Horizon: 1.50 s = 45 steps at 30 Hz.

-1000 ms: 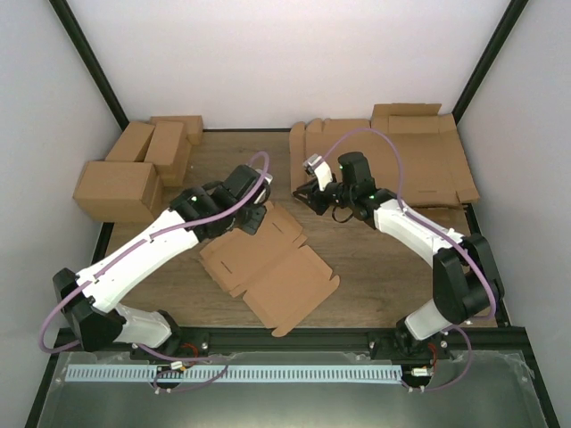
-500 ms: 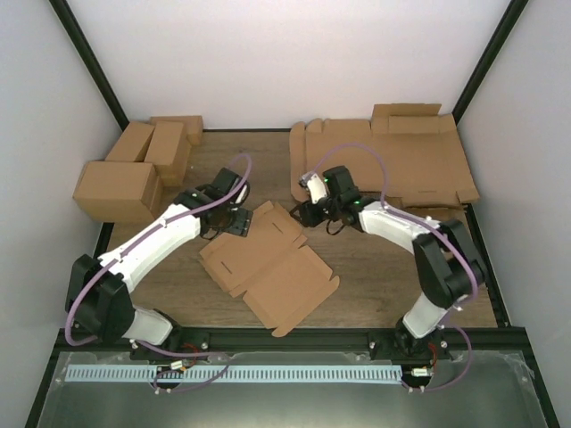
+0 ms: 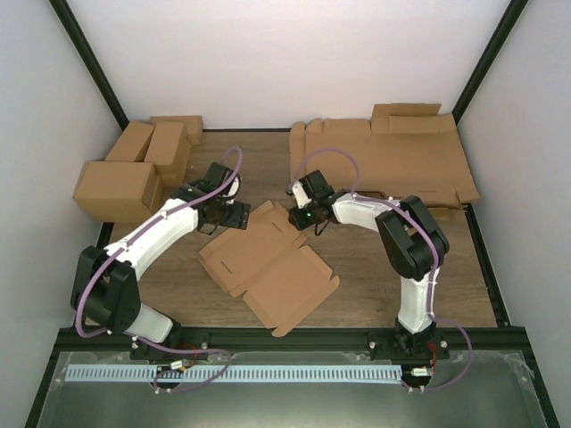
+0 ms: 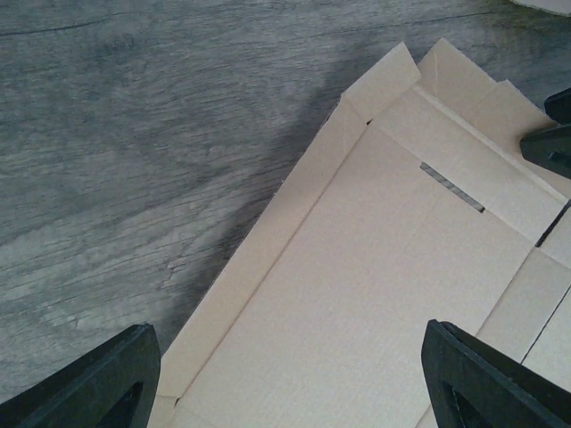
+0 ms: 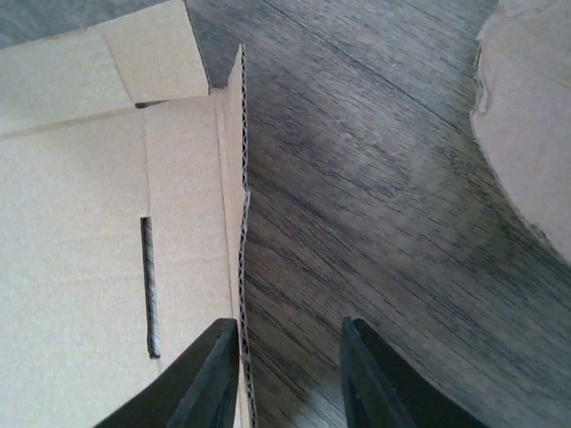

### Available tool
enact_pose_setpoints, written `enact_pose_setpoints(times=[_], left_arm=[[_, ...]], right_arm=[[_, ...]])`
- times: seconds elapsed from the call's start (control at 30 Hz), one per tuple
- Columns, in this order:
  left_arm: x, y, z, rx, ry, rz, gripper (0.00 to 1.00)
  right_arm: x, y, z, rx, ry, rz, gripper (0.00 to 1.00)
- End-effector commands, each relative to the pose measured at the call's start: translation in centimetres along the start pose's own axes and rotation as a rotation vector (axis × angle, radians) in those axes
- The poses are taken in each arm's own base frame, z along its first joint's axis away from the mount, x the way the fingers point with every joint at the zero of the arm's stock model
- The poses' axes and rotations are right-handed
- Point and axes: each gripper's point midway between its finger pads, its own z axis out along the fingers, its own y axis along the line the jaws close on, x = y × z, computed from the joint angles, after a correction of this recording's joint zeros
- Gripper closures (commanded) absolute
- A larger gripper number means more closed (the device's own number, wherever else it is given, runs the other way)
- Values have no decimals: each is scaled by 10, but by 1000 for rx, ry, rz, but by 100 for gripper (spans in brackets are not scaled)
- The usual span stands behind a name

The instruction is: Fold the paper box

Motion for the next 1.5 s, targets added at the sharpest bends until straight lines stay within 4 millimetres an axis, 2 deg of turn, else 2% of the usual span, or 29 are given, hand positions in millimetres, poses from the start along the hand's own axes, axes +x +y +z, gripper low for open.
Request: enact_pose_setpoints(times=[0.0, 0.13, 0.17, 0.23, 0.27, 0.33, 0.47, 0.6, 0.73, 0.87, 0.97, 1.0, 1.03, 1.1, 1.23, 1.37, 1.47], left_arm=[[-6, 2, -1, -2, -32, 19, 18], [-11, 2, -11, -1, -76, 33, 21], [-14, 2, -19, 4, -109, 34, 20], [-22, -2, -40, 38, -191, 44, 19], [-27, -6, -55, 68, -252, 59, 18], [-28, -12, -70, 114, -314, 82, 16], [-19, -24, -78, 183, -343, 181, 16], [-19, -30, -87, 214, -332, 218, 19], [-23, -34, -95, 230, -330, 236, 26], [-25, -31, -95, 205, -342, 236, 36], [-26, -28, -93, 188, -345, 236, 49], [-27, -25, -92, 172, -349, 230, 51], [-28, -19, -90, 140, -350, 217, 48], [-32, -10, -94, 89, -376, 198, 36], [-37, -10, -109, 92, -447, 208, 29], [-37, -12, -112, 105, -460, 220, 30], [-33, -24, -104, 168, -422, 245, 42]], right_arm=[[-22, 5, -1, 37, -52, -61, 75], [-29, 11, -10, 29, -90, -119, 98], [-31, 11, -18, 34, -115, -129, 99], [-37, 18, -38, 23, -184, -165, 99], [-47, 25, -58, 17, -256, -190, 99], [-52, 36, -84, -14, -331, -239, 99], [-56, 60, -132, -79, -448, -335, 99], [-62, 78, -173, -115, -553, -389, 99], [-65, 89, -198, -140, -610, -432, 99], [-68, 94, -202, -159, -605, -445, 99], [-68, 95, -205, -163, -608, -448, 99], [-68, 96, -206, -165, -610, -449, 99], [-68, 97, -207, -168, -614, -452, 99], [-68, 96, -208, -166, -611, -453, 99], [-70, 96, -208, -162, -606, -453, 99], [-71, 97, -207, -166, -599, -454, 99], [-72, 97, -206, -168, -596, -454, 99]])
